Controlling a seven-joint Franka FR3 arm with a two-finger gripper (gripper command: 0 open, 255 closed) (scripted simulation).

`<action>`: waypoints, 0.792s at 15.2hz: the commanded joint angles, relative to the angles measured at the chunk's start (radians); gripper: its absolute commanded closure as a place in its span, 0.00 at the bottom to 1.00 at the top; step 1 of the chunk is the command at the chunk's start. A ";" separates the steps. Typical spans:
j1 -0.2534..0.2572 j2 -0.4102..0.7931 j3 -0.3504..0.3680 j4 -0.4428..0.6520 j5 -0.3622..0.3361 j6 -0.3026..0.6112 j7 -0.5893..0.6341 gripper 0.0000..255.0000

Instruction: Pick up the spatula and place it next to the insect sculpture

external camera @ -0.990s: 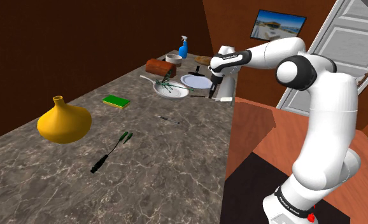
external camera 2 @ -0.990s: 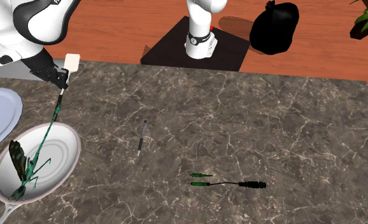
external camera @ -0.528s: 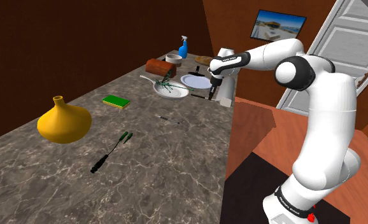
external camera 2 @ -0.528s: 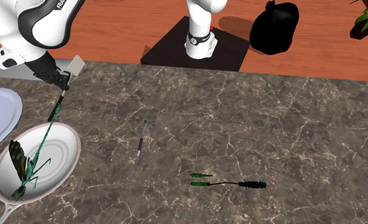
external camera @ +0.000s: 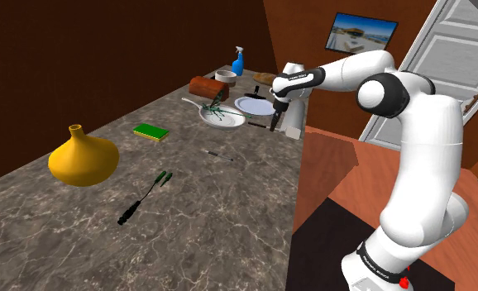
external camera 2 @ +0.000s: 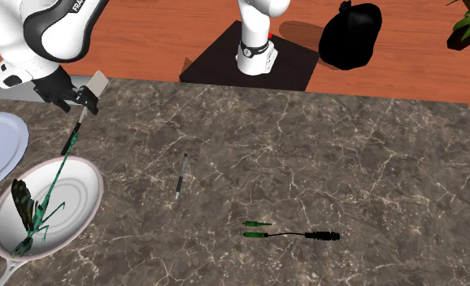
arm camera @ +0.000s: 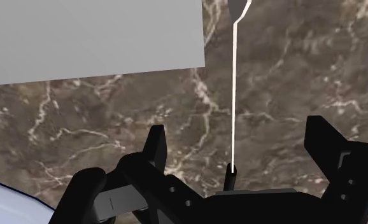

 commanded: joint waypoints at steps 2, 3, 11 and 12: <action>-0.001 -0.028 -0.001 0.025 -0.002 -0.053 0.001 0.00; -0.002 -0.041 -0.002 0.040 -0.003 -0.081 0.002 0.00; -0.003 -0.050 -0.003 0.053 -0.003 -0.103 0.002 0.00; -0.003 -0.050 -0.003 0.053 -0.003 -0.103 0.002 0.00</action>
